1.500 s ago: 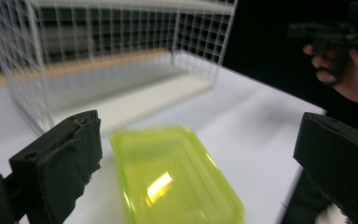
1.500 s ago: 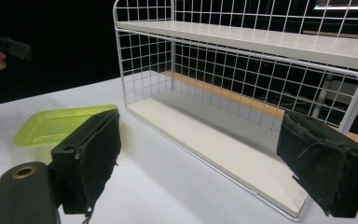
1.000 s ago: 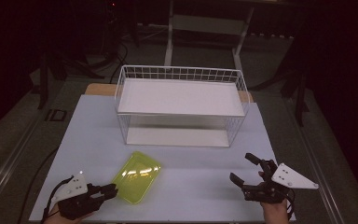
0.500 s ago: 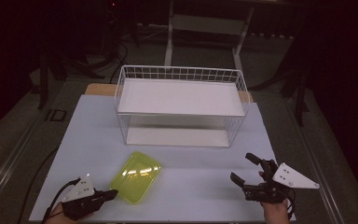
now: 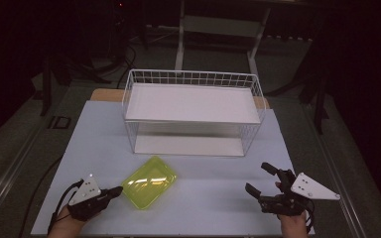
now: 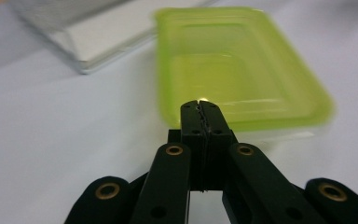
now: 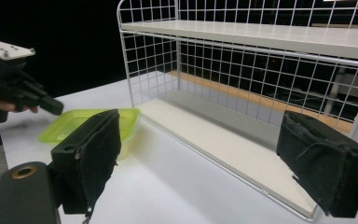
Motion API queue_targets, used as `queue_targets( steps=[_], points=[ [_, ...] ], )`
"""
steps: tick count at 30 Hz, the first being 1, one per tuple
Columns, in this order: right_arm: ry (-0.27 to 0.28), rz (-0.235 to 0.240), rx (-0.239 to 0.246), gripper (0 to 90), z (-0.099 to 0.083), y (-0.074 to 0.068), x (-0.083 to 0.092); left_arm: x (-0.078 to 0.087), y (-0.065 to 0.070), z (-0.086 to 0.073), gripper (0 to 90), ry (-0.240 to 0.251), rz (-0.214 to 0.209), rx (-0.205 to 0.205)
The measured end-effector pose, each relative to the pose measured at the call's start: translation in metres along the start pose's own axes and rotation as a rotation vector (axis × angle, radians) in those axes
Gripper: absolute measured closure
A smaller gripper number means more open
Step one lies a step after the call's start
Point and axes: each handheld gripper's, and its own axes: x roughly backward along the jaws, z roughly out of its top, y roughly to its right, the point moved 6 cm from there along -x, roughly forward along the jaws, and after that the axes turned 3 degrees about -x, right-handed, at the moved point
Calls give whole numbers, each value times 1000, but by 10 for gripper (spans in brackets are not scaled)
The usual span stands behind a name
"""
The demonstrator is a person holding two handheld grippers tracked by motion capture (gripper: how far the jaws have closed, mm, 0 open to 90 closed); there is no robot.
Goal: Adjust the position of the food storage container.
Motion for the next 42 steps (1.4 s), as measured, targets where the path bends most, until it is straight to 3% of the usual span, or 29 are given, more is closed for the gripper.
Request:
queue_targets(
  steps=[4,10,14,29,31,36,42],
  points=[
    [0,3,1,136,0,0,0,1,-1,1,900,5,33,-16],
    [-1,7,-3,136,0,0,-1,8,13,-2,900,2,16,-30],
    [-2,9,0,136,0,-1,-1,1,21,-4,900,-28,4,-49],
    [-12,21,0,139,-1,-1,-3,-31,-1,13,900,-5,61,-37],
    [-17,27,1,140,-1,-2,-3,-43,-8,18,900,9,68,-24],
    [-23,34,-4,140,-3,-2,-4,-63,-17,26,900,15,86,-54],
    [-25,37,-4,140,-3,-2,-4,-80,-19,35,900,35,73,-52]
  ],
)
